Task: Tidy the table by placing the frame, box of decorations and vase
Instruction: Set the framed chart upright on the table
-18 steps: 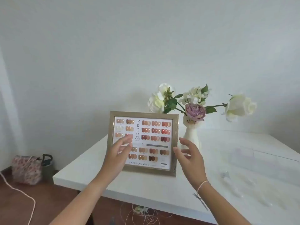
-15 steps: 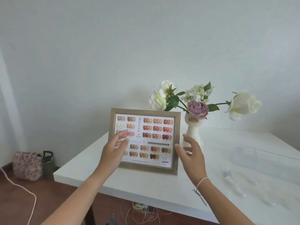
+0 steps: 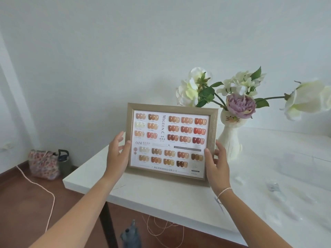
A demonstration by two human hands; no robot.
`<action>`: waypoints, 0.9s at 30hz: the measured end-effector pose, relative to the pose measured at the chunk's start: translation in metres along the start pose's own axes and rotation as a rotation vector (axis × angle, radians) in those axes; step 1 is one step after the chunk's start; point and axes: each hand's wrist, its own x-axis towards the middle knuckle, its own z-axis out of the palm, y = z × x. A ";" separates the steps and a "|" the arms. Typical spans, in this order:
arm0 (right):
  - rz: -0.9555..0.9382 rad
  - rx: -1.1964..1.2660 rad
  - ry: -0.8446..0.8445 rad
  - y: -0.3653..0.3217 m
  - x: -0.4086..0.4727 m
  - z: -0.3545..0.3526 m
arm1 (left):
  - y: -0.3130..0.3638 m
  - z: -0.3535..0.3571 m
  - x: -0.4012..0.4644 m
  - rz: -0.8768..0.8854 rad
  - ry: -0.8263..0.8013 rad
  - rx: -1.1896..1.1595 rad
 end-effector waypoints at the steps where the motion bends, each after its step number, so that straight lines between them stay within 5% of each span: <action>1: -0.001 0.002 -0.003 0.003 0.000 0.002 | -0.003 0.001 0.001 -0.017 -0.019 -0.022; 27: -0.054 0.018 0.018 0.026 0.003 0.007 | -0.038 0.017 0.023 -0.072 -0.069 -0.228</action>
